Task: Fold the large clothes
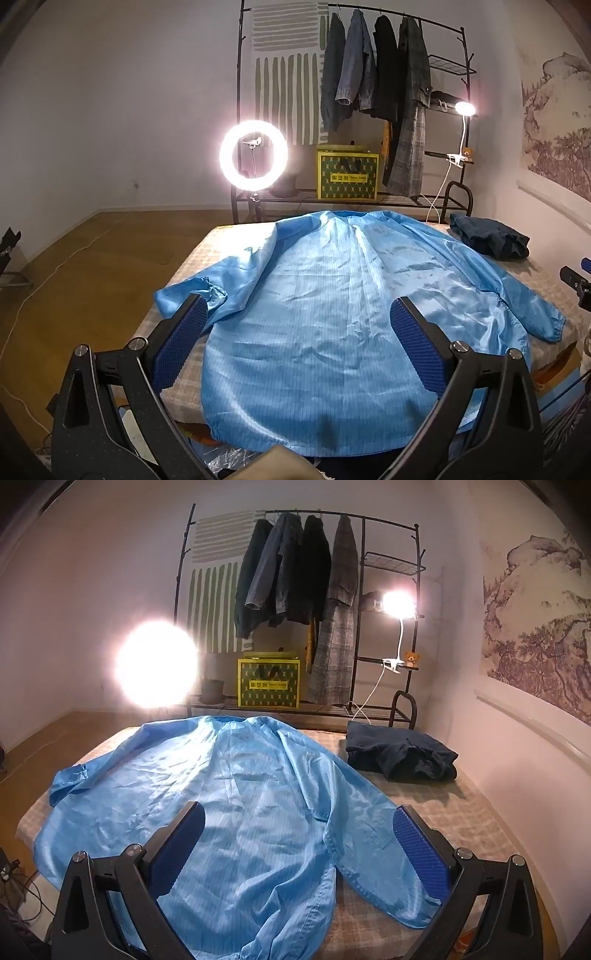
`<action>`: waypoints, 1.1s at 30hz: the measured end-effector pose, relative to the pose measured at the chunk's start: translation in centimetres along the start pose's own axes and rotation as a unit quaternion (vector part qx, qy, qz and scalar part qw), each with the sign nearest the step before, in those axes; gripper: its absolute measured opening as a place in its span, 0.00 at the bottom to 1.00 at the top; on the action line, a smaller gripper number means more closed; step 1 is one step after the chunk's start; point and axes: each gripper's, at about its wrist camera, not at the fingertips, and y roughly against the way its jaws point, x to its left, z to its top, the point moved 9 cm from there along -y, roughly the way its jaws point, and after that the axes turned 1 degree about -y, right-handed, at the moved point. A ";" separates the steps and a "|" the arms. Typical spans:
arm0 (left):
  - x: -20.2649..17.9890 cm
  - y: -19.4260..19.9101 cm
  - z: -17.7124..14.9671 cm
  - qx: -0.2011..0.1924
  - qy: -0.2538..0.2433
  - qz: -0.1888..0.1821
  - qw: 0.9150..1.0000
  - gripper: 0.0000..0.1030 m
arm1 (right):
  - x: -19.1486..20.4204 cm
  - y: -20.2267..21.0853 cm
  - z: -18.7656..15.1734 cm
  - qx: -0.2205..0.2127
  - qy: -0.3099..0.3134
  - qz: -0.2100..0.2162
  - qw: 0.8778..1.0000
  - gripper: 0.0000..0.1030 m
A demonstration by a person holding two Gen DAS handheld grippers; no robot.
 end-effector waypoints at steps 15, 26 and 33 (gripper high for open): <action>-0.1 0.2 0.4 -0.004 0.000 0.000 1.000 0.98 | 0.1 0.2 0.0 -0.002 -0.002 0.002 1.000 1.00; -0.2 0.2 0.4 -0.004 0.001 0.000 1.000 0.98 | 0.0 0.2 0.0 -0.003 -0.003 0.003 1.000 1.00; -0.2 0.2 0.4 -0.004 0.000 0.000 1.000 0.98 | 0.0 0.2 0.0 -0.003 -0.003 0.003 1.000 1.00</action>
